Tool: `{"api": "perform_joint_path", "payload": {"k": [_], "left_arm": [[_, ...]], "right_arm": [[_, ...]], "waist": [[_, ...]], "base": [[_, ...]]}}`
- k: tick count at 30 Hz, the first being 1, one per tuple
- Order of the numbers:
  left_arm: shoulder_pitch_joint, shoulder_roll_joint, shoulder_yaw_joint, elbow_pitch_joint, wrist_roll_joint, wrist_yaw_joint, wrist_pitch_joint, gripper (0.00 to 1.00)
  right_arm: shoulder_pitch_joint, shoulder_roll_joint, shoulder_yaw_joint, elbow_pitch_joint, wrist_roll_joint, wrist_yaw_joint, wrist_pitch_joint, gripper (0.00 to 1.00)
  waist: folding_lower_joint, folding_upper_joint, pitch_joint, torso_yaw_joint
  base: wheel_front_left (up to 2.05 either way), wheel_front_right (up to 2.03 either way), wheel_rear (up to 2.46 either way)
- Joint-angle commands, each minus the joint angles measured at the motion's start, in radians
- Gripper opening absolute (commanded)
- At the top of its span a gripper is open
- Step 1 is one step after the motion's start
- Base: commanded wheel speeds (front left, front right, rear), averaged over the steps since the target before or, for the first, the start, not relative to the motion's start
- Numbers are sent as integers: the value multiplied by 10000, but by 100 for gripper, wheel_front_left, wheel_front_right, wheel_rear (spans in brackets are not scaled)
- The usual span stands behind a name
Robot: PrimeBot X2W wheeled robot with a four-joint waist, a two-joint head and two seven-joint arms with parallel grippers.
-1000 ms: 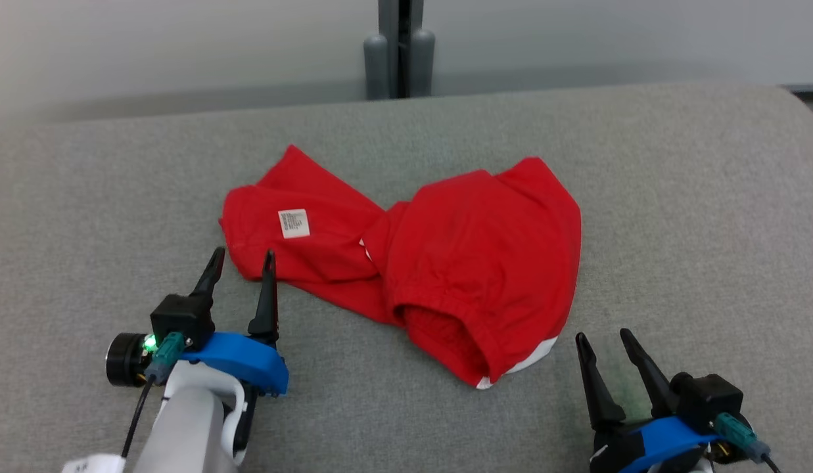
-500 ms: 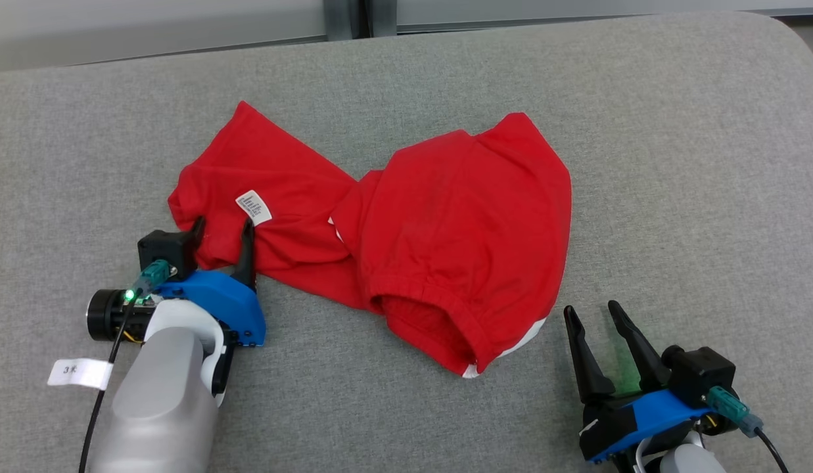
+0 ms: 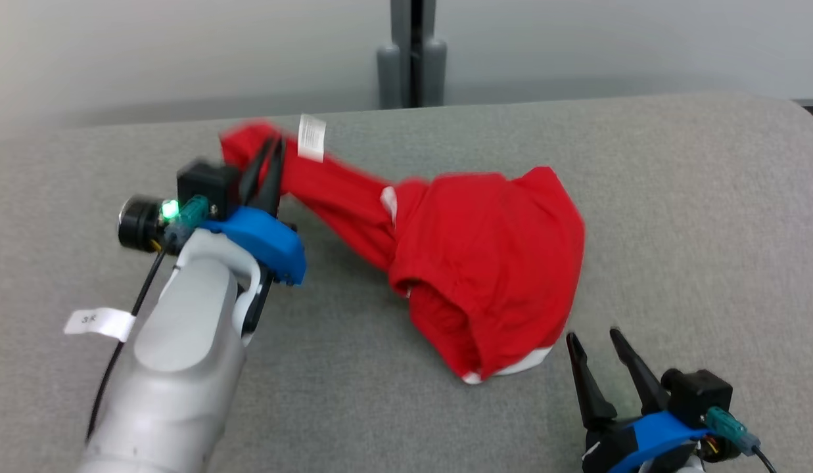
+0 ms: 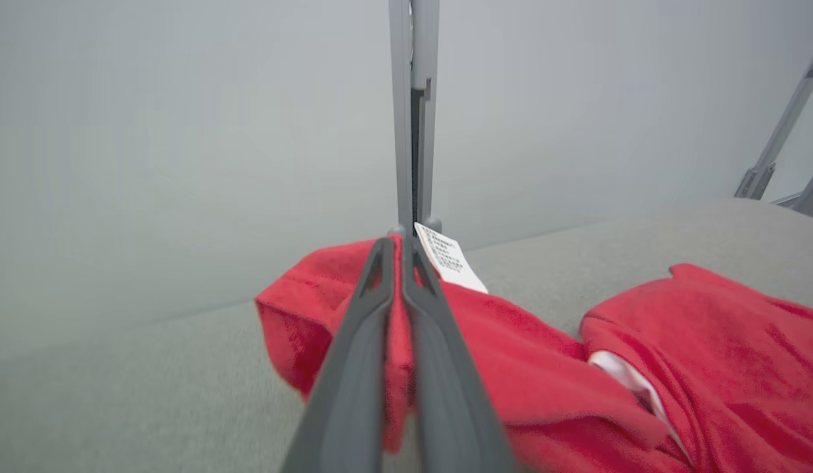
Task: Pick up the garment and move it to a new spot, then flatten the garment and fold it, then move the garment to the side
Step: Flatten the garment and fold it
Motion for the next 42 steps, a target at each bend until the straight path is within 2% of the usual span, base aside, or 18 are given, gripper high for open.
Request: {"api": "perform_joint_path", "payload": {"k": [1, 6, 13, 18, 24, 28, 33, 42], "left_arm": [[-237, 156, -145, -355, -98, -4, -51, 0], [-1328, 831, -1265, -2139, -550, -5, -56, 0], [-2830, 1850, -2180, -3146, -1195, -6, 183, 0], [-3424, 2789, -2065, -2822, -1251, 3, 679, 0], [-3395, 4255, -1636, -2029, -1110, 318, 795, 0], [-3131, 4966, -1160, -1820, -1349, 616, 711, 0], [-2887, 5368, -825, -1913, -1567, 837, 623, 0], [-2570, 5500, -583, -2010, -1777, 1410, 612, 0]], "right_arm": [[184, -19, -15, 54, 93, 0, -8, 100], [630, -19, -4, 297, 437, 0, -8, 100], [966, -16, 105, 425, 704, 0, -8, 100], [992, -19, 170, 337, 817, 0, -8, 100], [859, -19, 7, 298, 626, 0, -8, 100], [868, -19, -261, 252, 417, 0, -8, 100], [910, -16, -647, 159, 169, 0, -8, 100], [429, -19, -544, -338, -98, 0, -7, 100]], "waist": [[0, 0, -246, 7], [0, 0, -1113, 319], [0, 0, -1701, 666], [0, 0, -1567, 842], [0, 0, -1072, 962], [0, 0, -788, 1198], [0, 0, -535, 1702], [0, 0, 47, 2422]], "base": [[0, 0, 0], [0, 0, 0], [0, 0, 0], [0, 0, 0], [0, 0, 0], [0, 0, 0], [0, 0, 0], [0, 0, 0]]}}
